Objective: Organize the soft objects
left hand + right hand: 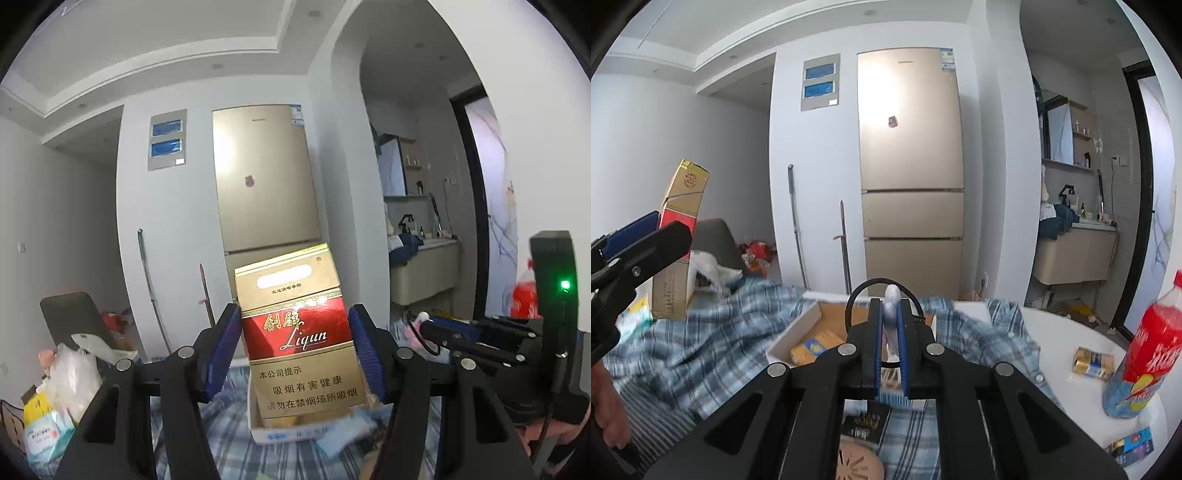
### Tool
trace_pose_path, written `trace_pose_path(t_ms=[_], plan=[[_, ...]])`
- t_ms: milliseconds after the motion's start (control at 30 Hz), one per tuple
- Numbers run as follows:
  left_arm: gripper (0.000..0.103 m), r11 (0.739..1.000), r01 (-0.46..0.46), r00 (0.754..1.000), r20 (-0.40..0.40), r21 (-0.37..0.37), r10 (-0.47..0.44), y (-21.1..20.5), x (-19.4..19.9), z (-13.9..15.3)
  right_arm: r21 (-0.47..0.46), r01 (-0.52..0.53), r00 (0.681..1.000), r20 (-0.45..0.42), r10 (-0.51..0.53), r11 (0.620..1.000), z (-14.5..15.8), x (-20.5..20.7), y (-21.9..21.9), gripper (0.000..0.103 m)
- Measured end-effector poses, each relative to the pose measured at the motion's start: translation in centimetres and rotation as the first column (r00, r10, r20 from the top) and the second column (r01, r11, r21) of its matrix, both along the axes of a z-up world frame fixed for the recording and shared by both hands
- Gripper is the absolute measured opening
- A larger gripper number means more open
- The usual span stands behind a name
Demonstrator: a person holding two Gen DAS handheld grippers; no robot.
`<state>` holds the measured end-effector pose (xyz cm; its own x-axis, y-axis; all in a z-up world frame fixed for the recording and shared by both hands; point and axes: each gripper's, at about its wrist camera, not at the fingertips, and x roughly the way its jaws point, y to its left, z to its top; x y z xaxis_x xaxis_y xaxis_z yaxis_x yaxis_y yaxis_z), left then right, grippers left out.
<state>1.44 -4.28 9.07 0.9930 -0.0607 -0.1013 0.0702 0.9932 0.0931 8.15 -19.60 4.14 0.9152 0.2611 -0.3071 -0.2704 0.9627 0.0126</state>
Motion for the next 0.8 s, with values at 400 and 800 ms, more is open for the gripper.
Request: trace_pose_path(t_ms=[400, 800], plan=[[0.062, 0.998, -0.015, 0.998, 0.060, -0.068, 0.019, 0.7, 7.2, 5.1, 0.031, 0.017, 0.994, 0.107, -0.020, 0.999, 6.1, 5.4, 2.0, 0.007], [0.062, 0.998, -0.031, 0.989, -0.143, -0.048, 0.023, 2.8, 15.1, -0.4, 0.013, 0.028, 0.999, -0.044, -0.028, 1.000, 0.8, 11.9, 2.7, 0.007]])
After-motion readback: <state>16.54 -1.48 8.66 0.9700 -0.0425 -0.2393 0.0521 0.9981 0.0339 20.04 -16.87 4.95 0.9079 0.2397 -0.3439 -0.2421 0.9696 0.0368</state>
